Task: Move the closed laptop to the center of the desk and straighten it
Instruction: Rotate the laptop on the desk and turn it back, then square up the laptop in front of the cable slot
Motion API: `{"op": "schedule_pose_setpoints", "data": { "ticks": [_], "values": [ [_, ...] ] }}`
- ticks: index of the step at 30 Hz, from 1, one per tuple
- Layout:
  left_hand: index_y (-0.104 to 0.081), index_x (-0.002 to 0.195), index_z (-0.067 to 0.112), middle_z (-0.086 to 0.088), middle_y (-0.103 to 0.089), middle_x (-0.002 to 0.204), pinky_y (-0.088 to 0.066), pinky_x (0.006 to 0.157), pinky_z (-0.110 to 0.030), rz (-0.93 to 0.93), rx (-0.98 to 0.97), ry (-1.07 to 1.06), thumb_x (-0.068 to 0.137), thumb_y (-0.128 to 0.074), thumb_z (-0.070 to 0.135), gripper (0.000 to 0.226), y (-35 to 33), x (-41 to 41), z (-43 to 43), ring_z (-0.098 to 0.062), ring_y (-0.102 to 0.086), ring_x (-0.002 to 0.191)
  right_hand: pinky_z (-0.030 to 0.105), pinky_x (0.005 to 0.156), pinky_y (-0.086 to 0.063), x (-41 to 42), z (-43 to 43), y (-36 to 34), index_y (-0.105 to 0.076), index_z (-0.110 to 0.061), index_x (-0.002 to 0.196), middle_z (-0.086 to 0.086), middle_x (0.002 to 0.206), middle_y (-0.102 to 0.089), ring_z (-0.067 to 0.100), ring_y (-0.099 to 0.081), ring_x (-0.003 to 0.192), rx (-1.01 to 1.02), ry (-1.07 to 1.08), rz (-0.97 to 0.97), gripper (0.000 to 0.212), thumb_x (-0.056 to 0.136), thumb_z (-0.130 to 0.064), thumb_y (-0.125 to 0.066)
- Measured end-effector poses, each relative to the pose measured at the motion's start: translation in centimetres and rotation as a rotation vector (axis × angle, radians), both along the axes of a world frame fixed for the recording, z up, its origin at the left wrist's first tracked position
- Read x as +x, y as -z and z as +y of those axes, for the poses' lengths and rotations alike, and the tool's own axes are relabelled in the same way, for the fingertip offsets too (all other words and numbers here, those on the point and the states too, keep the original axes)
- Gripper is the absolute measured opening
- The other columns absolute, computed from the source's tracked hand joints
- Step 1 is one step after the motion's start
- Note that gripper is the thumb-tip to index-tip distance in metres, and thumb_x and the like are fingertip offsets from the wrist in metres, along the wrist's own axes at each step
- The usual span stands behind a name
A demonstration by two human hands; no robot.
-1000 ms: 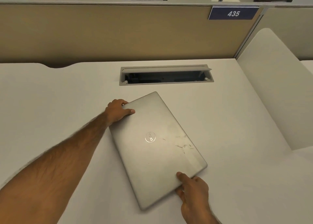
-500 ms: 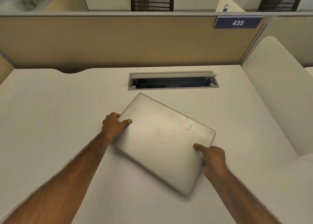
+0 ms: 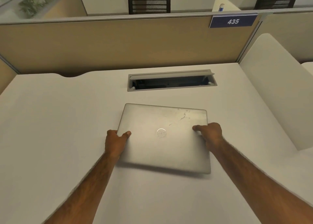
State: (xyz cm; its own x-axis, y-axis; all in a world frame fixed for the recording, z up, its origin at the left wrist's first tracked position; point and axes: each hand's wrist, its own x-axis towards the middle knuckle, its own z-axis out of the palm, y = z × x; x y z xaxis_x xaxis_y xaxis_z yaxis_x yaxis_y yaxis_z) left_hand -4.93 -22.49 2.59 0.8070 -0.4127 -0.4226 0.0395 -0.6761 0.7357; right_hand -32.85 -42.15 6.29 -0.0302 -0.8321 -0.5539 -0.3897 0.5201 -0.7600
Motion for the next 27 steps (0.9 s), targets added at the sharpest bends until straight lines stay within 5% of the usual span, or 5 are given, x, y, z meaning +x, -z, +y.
{"op": "schedule_pose_setpoints", "data": {
  "ticks": [3,12,23,27],
  "values": [
    [-0.055,0.129,-0.001,-0.019,-0.064,0.129,-0.052,0.101,-0.052,-0.003,0.012,-0.040,0.083,-0.078,0.041,0.066,0.0,-0.6,0.1,-0.040,-0.063,0.117,0.037,0.062,-0.048,0.4,-0.9,0.7,-0.059,-0.001,0.071,0.014,0.077,-0.059,0.030,-0.057,0.068,-0.025,-0.029,0.032,0.037,0.063,-0.018,-0.090],
    [-0.050,0.129,0.000,-0.019,-0.062,0.129,-0.051,0.101,-0.052,-0.042,0.037,-0.091,0.081,-0.079,0.040,0.068,-0.3,-1.9,-0.2,-0.040,-0.061,0.117,0.030,0.052,-0.035,1.0,-2.7,1.7,-0.040,-0.012,0.056,0.002,0.054,-0.044,0.023,-0.044,0.051,-0.057,-0.061,0.094,0.058,0.061,-0.031,-0.095],
    [-0.050,0.129,0.000,-0.019,-0.062,0.129,-0.052,0.100,-0.053,-0.035,0.058,-0.125,0.081,-0.079,0.041,0.069,0.0,-2.1,0.5,-0.041,-0.061,0.118,0.028,0.048,-0.033,2.0,-3.3,2.0,-0.040,-0.012,0.054,0.001,0.052,-0.044,0.020,-0.045,0.049,-0.113,-0.122,0.184,0.058,0.065,-0.032,-0.093],
    [-0.049,0.130,-0.001,-0.020,-0.059,0.133,-0.051,0.101,-0.053,-0.062,0.087,-0.120,0.083,-0.078,0.041,0.069,-0.1,-2.3,0.8,-0.042,-0.059,0.121,0.029,0.051,-0.036,2.5,-3.3,2.1,-0.044,-0.011,0.060,0.006,0.066,-0.053,0.025,-0.052,0.060,-0.122,-0.147,0.210,0.055,0.067,-0.035,-0.092]
  ]
}}
